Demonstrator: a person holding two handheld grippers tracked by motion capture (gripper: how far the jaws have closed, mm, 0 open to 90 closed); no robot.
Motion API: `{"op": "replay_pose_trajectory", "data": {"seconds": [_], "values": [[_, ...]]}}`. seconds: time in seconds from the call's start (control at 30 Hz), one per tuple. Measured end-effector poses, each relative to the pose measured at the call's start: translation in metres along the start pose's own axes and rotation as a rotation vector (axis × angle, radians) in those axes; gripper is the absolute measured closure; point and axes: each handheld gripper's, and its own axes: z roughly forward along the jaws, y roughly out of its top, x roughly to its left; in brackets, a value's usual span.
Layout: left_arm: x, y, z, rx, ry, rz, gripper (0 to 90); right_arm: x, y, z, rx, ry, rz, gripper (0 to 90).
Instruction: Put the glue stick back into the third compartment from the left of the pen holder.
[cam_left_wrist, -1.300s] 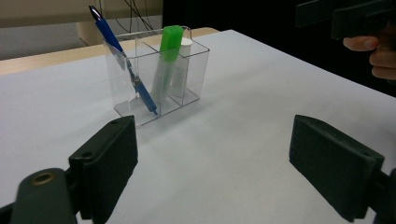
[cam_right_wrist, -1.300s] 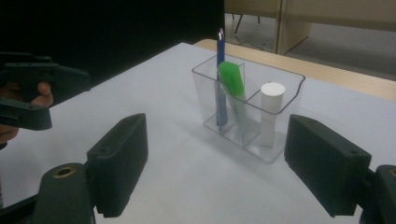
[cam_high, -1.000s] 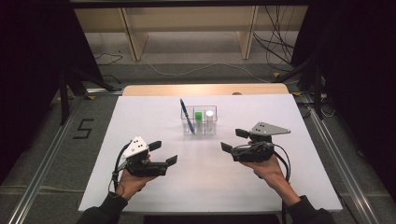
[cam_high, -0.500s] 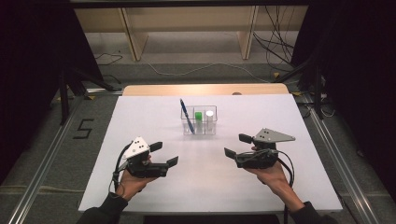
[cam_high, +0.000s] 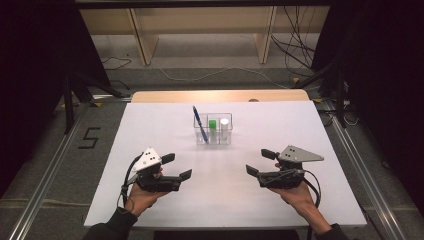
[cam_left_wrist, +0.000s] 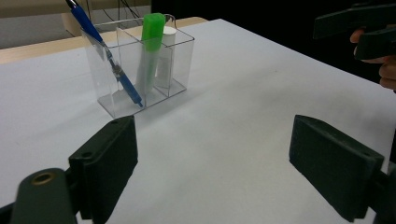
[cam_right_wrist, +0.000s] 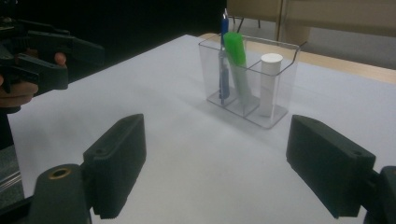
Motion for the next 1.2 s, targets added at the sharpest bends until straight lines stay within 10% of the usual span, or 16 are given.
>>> {"op": "replay_pose_trajectory", "data": {"seconds": [1.2], "values": [[-0.005,-0.003,-0.003,0.008,-0.018,-0.009,15.0,-0.002,-0.03,-0.02,-0.006,-0.032,0.036,20.2]]}}
